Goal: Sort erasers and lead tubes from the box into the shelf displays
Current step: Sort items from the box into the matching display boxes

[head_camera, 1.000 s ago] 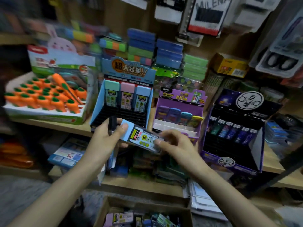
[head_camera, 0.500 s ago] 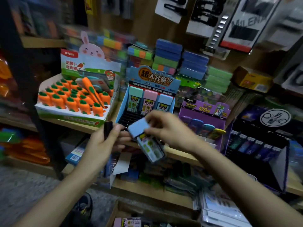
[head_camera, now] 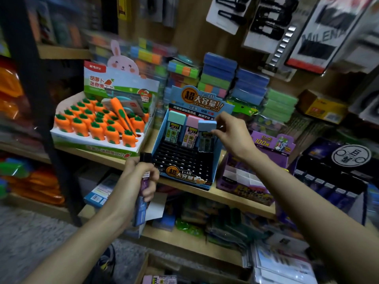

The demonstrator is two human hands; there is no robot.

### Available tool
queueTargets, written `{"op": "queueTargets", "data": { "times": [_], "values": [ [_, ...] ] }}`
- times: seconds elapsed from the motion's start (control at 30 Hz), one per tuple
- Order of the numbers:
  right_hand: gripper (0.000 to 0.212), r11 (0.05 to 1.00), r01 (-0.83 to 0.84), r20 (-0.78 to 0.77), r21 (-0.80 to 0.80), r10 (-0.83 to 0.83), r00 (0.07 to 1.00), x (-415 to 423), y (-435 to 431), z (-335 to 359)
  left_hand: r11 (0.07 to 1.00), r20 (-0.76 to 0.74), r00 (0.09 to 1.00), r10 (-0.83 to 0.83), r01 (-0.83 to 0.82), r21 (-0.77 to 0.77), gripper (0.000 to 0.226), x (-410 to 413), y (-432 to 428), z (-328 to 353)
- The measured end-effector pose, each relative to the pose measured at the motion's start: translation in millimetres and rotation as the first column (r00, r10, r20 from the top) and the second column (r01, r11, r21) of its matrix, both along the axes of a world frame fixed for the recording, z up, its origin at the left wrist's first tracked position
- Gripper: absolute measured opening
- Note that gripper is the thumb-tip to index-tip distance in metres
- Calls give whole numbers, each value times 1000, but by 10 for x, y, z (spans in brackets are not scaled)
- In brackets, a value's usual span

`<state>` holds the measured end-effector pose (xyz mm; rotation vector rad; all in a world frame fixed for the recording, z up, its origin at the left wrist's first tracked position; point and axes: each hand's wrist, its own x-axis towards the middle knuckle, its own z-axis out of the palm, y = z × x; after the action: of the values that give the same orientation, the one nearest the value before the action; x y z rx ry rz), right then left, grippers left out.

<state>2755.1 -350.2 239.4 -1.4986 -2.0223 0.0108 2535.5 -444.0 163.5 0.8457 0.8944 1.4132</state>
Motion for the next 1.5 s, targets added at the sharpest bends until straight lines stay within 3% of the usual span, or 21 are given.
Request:
{"op": "queueTargets", "data": {
  "times": [0.23,0.33,0.5,0.63,0.73,0.87,0.93,1.03,1.1,1.17,1.27,1.37,1.43,1.5],
  "values": [
    [29,999,-38,9,2,38,999,24,3,-66,992,-186,982,22,1,126,4,7,-84,-63],
    [24,997,8,151,73,-19,988,38,2,-121,982,-260,965,35,14,186,4,28,-96,-58],
    [10,988,27,397,155,-87,914,48,0,-99,980,-255,967,29,22,195,20,64,-106,-60],
    [23,989,54,439,135,-109,892,55,-35,-13,983,-225,974,24,18,183,15,153,-100,-64],
    [28,995,-14,265,101,-14,964,13,-304,13,990,-150,988,-37,57,132,18,299,-74,-63],
    [19,977,-164,-118,-136,149,982,-58,-911,-127,993,-112,990,-80,89,79,28,557,-87,-27],
    [15,945,-217,-336,-245,127,933,-36,-1142,-253,987,-145,983,-116,130,90,30,706,-130,-7],
    [6,923,-269,-663,-273,22,748,89,-1326,-384,956,-183,963,-196,229,181,34,932,-187,4],
    [14,931,-260,-751,-257,-23,660,230,-1402,-434,941,-191,955,-226,264,212,35,1086,-213,9],
    [18,940,-238,-755,-246,-32,654,411,-1472,-457,927,-222,939,-263,310,210,32,1250,-230,21],
    [19,968,-132,-746,-215,-75,661,779,-1546,-403,885,-472,859,-196,363,293,24,1469,-239,49],
    [18,992,50,-725,-117,-120,678,1283,-1573,-214,762,-795,592,133,452,464,23,1590,-193,35],
    [17,980,199,-641,-23,-167,749,1622,-1578,-91,726,-863,451,229,512,460,32,1632,-148,2],
    [7,952,302,-563,44,-226,795,1908,-1548,-39,744,-882,407,237,508,434,38,1681,-108,-31]
  ]
}}
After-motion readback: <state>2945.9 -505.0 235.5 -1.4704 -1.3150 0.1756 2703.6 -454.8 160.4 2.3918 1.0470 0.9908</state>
